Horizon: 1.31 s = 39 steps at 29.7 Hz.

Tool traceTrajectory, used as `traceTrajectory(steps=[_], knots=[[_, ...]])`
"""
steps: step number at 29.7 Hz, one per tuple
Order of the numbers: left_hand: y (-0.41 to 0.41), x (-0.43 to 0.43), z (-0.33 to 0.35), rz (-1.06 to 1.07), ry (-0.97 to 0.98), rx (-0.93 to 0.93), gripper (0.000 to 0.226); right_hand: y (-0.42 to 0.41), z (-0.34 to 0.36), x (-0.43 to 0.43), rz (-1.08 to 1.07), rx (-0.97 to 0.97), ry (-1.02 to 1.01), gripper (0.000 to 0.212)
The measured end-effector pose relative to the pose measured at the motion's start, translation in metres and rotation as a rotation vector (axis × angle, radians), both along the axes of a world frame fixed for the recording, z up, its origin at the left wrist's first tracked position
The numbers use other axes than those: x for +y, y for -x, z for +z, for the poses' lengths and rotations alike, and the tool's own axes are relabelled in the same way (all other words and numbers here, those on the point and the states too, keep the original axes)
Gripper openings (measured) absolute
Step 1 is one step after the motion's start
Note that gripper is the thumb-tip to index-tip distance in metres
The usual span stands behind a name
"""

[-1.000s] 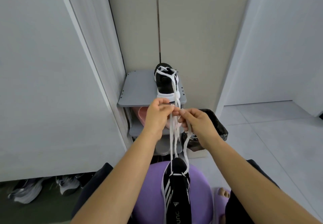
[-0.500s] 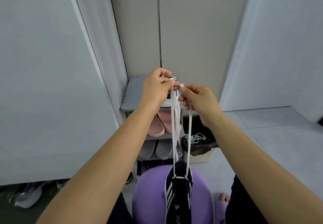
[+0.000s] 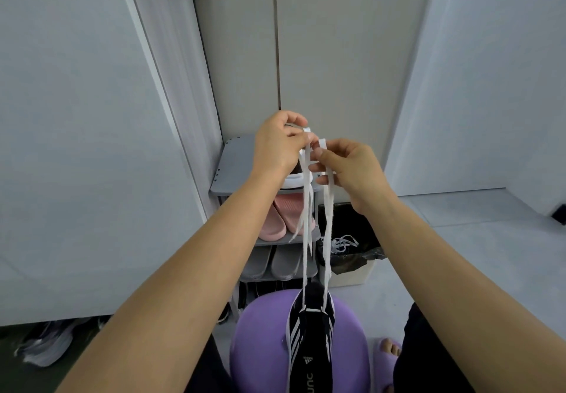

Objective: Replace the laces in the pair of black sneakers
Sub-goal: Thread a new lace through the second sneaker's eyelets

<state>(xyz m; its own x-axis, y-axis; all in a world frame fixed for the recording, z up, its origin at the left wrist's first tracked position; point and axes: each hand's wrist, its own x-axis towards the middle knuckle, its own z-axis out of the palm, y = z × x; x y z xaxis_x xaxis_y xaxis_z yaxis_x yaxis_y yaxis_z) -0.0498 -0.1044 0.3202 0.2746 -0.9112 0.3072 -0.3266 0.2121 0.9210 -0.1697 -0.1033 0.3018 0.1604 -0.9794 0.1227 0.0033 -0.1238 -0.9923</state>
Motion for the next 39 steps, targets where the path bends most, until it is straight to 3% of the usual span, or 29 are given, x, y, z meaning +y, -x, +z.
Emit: traceTrajectory(steps=[7,14,21,26,28,34,36,39], knots=[[0.001,-0.002,0.002,-0.017,0.006,0.01,0.02,-0.001,-0.001,0.0,-0.002,0.0,0.002,0.003],[-0.001,-0.004,0.003,-0.019,-0.006,-0.044,0.014,-0.005,0.003,-0.007,-0.026,0.03,0.076,0.01],[0.001,-0.004,0.006,-0.058,-0.062,0.133,0.02,-0.004,0.001,-0.005,-0.009,0.004,0.044,0.006],[-0.006,0.011,-0.023,-0.185,-0.112,0.238,0.011,-0.001,-0.008,-0.004,-0.059,-0.022,0.009,0.011],[-0.013,0.021,-0.06,-0.171,-0.22,0.154,0.008,0.001,-0.01,-0.007,-0.078,-0.061,-0.011,0.015],[-0.001,0.064,-0.243,-0.175,-0.868,-0.322,0.018,0.004,-0.057,-0.002,-0.01,0.006,-0.204,0.01],[0.013,0.071,-0.274,-0.132,-0.928,-0.34,0.021,0.005,-0.074,0.003,-0.001,0.02,-0.241,0.011],[0.021,0.066,-0.293,0.06,-0.927,-0.209,0.055,0.01,-0.104,0.008,-0.018,0.059,-0.254,0.017]])
